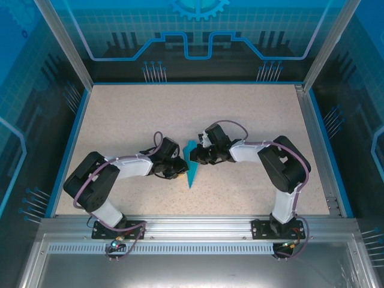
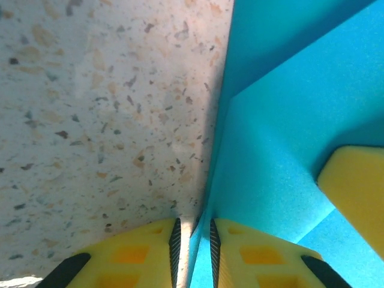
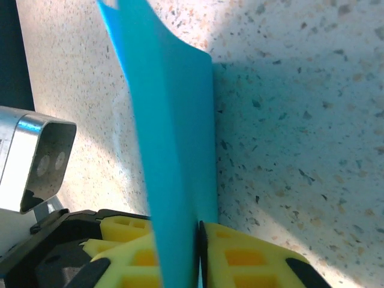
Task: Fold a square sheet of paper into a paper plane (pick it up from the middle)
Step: Turn over the paper at the center of the table.
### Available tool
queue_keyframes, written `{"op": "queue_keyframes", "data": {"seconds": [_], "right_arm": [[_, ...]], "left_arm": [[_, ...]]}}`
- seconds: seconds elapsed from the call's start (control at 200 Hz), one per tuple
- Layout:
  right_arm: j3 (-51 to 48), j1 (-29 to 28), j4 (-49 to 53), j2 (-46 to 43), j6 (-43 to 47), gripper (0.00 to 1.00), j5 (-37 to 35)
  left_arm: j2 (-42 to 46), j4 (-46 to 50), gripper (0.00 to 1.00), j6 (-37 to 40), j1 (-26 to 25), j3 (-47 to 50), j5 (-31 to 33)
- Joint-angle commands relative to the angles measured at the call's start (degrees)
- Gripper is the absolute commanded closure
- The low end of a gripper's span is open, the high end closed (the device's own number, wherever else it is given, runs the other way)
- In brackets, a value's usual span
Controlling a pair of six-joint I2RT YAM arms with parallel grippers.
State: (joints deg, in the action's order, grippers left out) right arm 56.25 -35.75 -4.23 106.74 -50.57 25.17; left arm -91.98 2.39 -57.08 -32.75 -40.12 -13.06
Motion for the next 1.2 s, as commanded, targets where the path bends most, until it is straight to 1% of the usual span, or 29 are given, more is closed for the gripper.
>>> {"op": "queue_keyframes", "data": {"seconds": [0.0, 0.21, 0.36, 0.45, 0.545, 0.63, 0.695, 0.76, 0.815, 0.89, 1.01, 1.095, 1.195], "right_arm": [[3.1, -0.7, 6.9, -1.5, 4.9, 0.89, -2.8], [7.4, -0.7, 21.3, -7.0, 13.6, 0.9, -11.9], [10.9, -0.6, 31.5, -10.2, 19.4, 0.9, -19.7], [13.9, -0.6, 38.9, -11.0, 21.2, 0.9, -26.5], [18.2, -1.4, 47.7, -10.4, 23.0, 0.89, -36.6], [22.5, -3.3, 56.2, -8.6, 23.1, 0.89, -49.5], [25.6, -4.9, 61.7, -6.3, 23.1, 0.9, -57.6], [28.1, -6.3, 66.0, -3.6, 21.8, 0.9, -64.5], [30.1, -7.8, 68.9, -0.9, 20.9, 0.91, -68.2], [32.5, -9.7, 71.0, 2.7, 20.4, 0.91, -70.1], [36.5, -12.4, 72.5, 8.5, 18.9, 0.9, -69.7], [39.2, -13.7, 72.2, 12.4, 18.8, 0.89, -65.8], [40.9, -14.6, 70.3, 15.9, 18.2, 0.87, -58.9]], "left_arm": [[3.2, -2.4, 0.74, -0.5, -0.2, 1.6, 1.5], [9.6, -0.5, 0.68, 0.4, -0.2, 3.2, 6.2], [14.5, 2.1, 0.65, 0.9, -0.2, 4.3, 10.5], [17.2, 3.3, 0.64, 0.8, -0.3, 5.2, 13.0], [19.5, 4.6, 0.63, 0.5, -0.2, 6.2, 15.1], [21.3, 5.3, 0.61, 0.1, -0.2, 7.0, 16.4], [22.3, 6.0, 0.61, -0.3, -0.2, 7.5, 17.4], [23.0, 6.8, 0.6, -0.6, -0.1, 7.8, 18.4], [23.4, 7.3, 0.6, -0.8, -0.1, 7.9, 19.1], [23.6, 7.4, 0.59, -0.9, -0.1, 8.0, 19.6], [23.9, 9.4, 0.6, -0.6, 0.0, 6.7, 19.5], [24.7, 10.7, 0.59, -0.7, 0.0, 6.5, 19.9], [25.6, 10.6, 0.59, -1.8, 0.1, 7.6, 20.4]]}}
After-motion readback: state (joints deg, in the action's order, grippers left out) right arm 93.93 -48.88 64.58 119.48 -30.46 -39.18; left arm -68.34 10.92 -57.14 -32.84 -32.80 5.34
